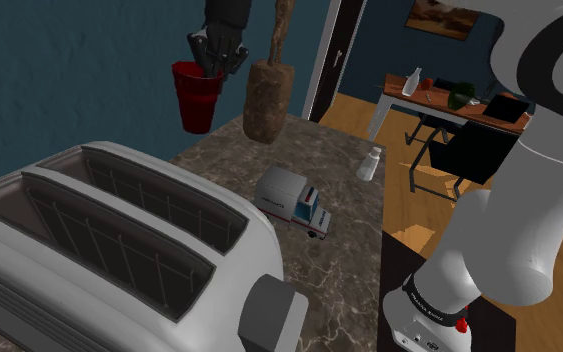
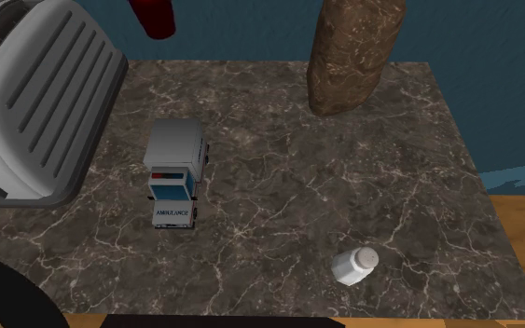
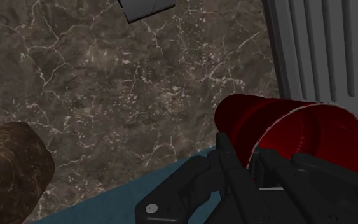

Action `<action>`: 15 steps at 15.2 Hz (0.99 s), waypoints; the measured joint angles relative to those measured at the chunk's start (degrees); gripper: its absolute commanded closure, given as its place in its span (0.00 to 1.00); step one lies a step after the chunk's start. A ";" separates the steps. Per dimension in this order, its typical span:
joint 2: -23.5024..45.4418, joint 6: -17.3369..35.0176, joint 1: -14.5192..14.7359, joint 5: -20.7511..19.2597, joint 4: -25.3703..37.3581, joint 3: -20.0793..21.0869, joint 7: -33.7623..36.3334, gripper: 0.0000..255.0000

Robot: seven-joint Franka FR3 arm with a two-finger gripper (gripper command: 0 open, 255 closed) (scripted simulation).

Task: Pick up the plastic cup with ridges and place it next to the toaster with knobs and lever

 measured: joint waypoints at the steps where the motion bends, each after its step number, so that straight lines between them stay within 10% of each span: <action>1: -0.22 0.78 0.03 0.00 -1.01 0.01 -0.10 1.00; 15: -1.26 11.65 0.21 0.33 -13.02 0.12 -1.76 1.00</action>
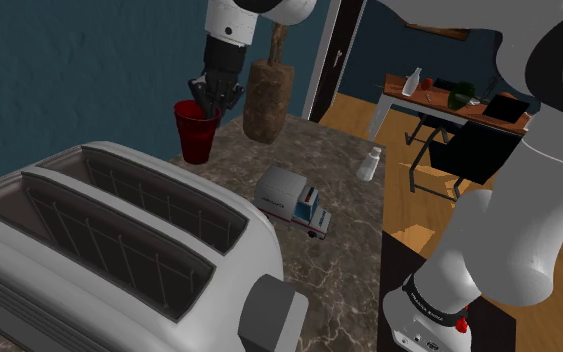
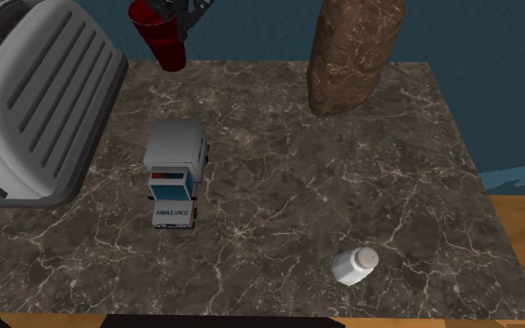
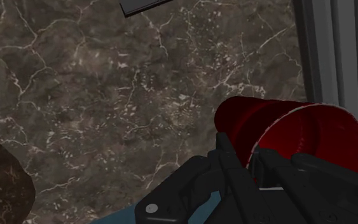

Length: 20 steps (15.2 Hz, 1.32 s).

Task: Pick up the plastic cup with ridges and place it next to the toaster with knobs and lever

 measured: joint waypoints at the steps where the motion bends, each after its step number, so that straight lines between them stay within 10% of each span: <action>1: -0.06 0.76 -0.02 0.04 -0.84 -0.02 -0.17 1.00; 20: 1.33 11.72 0.14 0.83 -10.53 0.15 -2.06 1.00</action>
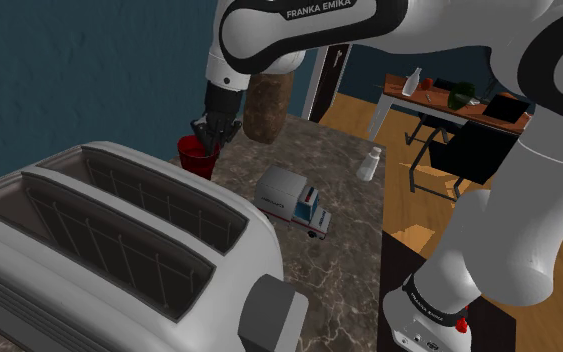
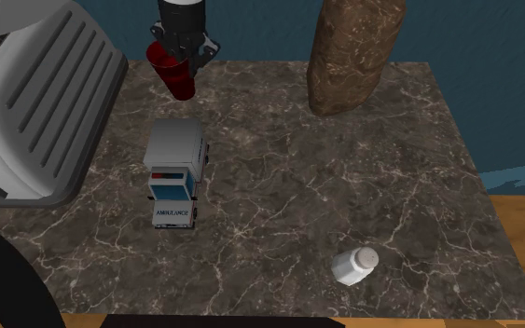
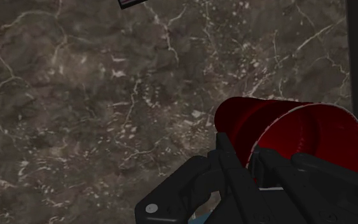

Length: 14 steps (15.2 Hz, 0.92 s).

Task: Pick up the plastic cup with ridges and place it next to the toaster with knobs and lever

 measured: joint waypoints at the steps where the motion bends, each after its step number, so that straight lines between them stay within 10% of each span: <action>1: 0.00 0.01 0.00 0.00 -0.01 0.00 0.00 1.00; 2: 0.00 0.02 0.00 0.00 -0.01 0.00 0.00 1.00; 3: 0.00 0.02 0.00 0.00 -0.01 0.00 0.00 0.00; 14: -1.65 -5.80 -0.53 -0.37 4.19 -0.44 0.21 0.00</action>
